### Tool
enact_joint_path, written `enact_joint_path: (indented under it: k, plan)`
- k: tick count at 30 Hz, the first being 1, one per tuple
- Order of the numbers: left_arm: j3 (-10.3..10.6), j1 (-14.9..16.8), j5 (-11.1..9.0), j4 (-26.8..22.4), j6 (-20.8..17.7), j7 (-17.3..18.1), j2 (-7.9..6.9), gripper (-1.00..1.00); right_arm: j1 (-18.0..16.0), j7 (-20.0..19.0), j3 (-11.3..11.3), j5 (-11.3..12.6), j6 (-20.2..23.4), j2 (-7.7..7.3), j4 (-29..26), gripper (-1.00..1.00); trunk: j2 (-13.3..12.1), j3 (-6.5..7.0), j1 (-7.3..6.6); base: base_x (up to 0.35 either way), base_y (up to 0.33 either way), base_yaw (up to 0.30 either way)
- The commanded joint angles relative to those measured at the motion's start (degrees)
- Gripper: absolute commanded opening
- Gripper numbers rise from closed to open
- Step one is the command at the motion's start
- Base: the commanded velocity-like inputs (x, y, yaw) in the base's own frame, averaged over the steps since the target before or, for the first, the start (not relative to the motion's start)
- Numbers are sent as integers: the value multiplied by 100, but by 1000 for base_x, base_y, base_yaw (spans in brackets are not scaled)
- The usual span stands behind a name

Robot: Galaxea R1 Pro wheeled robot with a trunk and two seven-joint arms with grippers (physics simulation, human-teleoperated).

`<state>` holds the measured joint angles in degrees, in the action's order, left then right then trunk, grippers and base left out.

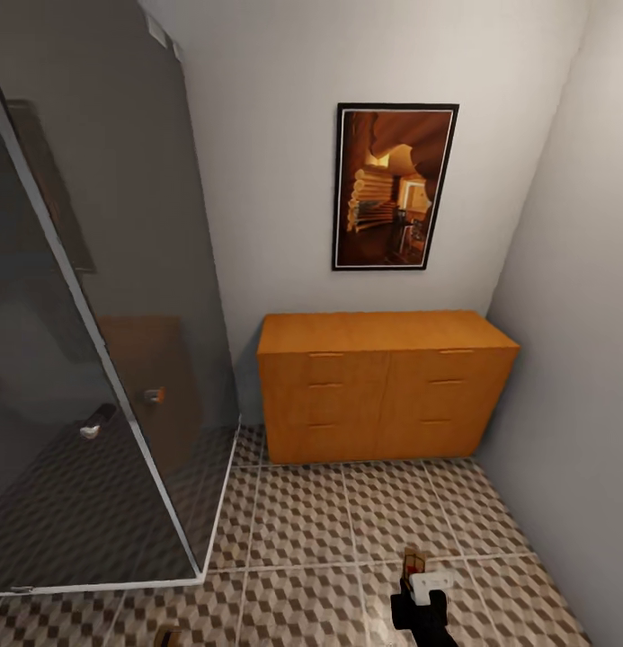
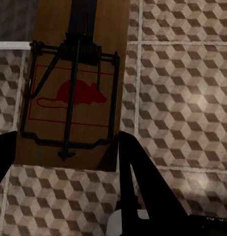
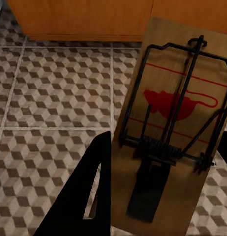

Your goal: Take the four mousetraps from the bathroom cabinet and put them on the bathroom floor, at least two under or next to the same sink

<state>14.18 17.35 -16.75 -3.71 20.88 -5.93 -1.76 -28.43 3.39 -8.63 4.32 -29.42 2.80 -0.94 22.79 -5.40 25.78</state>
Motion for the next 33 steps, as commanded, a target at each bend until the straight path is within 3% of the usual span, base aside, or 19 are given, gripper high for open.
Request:
enact_joint_path:
  k: [1, 33]
  plan:
    - [50, 5, -21, 2, 13, -31, 0, -100, -5, -5, -51, 59, -18, 1, 6, -100, 13, -13, 0, -226, 0, 286]
    - [50, 5, -21, 11, 13, -31, 9, -100, -5, -11, -51, 59, -11, 18, 6, -100, 13, -13, 0, -200, 0, 286]
